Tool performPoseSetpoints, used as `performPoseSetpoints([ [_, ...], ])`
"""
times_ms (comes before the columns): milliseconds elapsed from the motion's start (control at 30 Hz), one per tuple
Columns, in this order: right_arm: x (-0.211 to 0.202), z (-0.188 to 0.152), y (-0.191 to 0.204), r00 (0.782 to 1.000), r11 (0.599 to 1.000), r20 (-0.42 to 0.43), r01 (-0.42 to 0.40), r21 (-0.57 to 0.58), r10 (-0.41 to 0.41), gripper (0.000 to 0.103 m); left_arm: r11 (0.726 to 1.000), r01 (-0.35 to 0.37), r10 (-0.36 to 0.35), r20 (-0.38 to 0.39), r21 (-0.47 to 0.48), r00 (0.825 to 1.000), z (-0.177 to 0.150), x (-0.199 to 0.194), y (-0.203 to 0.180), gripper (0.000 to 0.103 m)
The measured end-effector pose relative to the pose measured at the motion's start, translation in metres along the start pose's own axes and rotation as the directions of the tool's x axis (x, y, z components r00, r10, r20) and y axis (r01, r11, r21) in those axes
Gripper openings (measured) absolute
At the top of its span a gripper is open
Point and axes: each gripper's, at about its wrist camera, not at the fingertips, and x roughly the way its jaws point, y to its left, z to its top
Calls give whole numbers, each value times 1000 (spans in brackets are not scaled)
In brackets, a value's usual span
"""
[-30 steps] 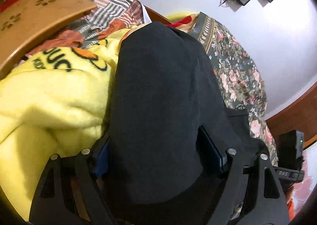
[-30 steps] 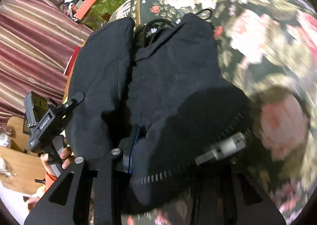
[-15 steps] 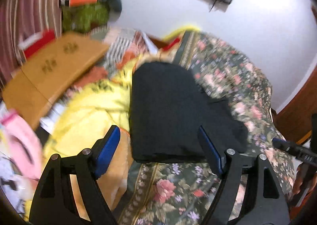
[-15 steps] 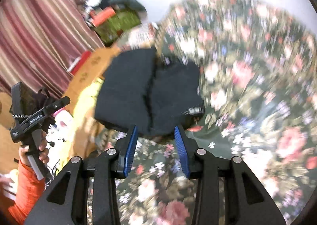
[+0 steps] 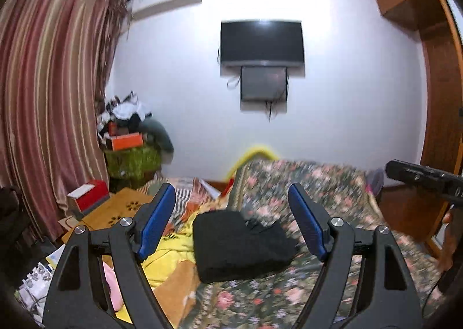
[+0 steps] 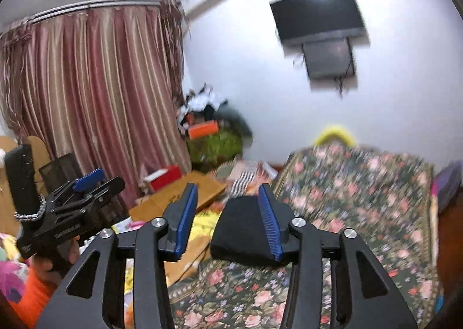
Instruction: Fold large clothes
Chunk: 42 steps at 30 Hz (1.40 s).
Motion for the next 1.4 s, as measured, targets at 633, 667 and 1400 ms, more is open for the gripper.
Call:
performPoseSetpoints([
  [633,-63,-21,35,970,972,89,229,-47,-224,87,996,-35,40,69,-77,997,-18,-74,-23,98],
  [667,-61,-20,35,970,972,86,232,-48,-227,87,996,-35,41,65,-81,997,-20,-73,-22,98],
  [1400,-61,-31,42,975,973,48,220,-71,-217,87,996,-45,49,42,-73,998,-32,-73,-27,99],
])
